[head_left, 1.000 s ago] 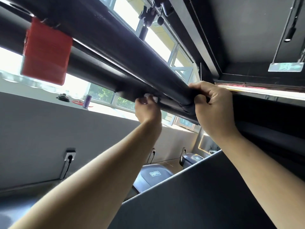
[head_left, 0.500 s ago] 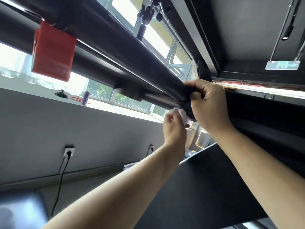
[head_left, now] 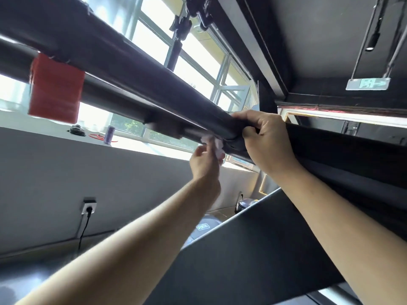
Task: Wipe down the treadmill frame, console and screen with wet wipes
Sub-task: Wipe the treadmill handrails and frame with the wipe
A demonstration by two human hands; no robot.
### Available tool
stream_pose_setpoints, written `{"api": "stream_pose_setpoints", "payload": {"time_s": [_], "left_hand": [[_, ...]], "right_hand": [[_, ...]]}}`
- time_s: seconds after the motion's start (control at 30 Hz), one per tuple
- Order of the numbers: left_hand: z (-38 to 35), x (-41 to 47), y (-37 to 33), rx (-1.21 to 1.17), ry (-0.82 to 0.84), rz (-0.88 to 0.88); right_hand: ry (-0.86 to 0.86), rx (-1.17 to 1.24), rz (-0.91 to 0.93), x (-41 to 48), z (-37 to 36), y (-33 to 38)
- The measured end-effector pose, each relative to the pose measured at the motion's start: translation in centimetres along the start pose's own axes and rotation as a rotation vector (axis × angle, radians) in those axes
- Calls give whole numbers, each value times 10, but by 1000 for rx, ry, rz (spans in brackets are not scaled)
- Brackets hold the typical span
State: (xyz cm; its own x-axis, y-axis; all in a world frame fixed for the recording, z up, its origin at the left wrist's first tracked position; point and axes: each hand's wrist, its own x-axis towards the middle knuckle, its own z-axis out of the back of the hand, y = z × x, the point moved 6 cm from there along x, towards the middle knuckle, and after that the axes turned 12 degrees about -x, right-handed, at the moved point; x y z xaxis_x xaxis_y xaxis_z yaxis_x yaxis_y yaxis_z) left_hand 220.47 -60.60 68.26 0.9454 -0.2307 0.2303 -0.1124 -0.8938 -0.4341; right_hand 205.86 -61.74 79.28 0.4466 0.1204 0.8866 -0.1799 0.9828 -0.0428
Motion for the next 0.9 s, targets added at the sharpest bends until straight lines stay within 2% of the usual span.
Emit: {"api": "stream_pose_setpoints", "payload": {"time_s": [0.13, 0.2, 0.3, 0.4, 0.5, 0.6, 0.67, 0.77, 0.83, 0.9], "left_hand": [[-12, -39, 23, 63, 82, 20], [-5, -25, 12, 56, 12, 17], [6, -2, -10, 5, -117, 22], [-3, -25, -7, -4, -56, 72], [-23, -69, 15, 85, 137, 137], [-39, -102, 30, 214, 272, 131], [-38, -101, 28, 258, 224, 82], [-24, -80, 9, 238, 37, -30], [-22, -79, 2, 223, 12, -47], [-29, -90, 8, 254, 54, -34]], "right_hand": [[193, 8, -14, 0, 5, 2], [292, -159, 70, -4, 12, 7], [177, -623, 157, -10, 34, 1], [88, -788, 43, -13, 51, -11], [14, -786, 24, -12, 55, -13], [27, -738, 23, -13, 58, -9], [45, -745, 11, -13, 61, -7], [107, -724, -20, -14, 62, -5], [157, -683, -25, -12, 65, -3], [162, -676, -46, -12, 77, -1]]}}
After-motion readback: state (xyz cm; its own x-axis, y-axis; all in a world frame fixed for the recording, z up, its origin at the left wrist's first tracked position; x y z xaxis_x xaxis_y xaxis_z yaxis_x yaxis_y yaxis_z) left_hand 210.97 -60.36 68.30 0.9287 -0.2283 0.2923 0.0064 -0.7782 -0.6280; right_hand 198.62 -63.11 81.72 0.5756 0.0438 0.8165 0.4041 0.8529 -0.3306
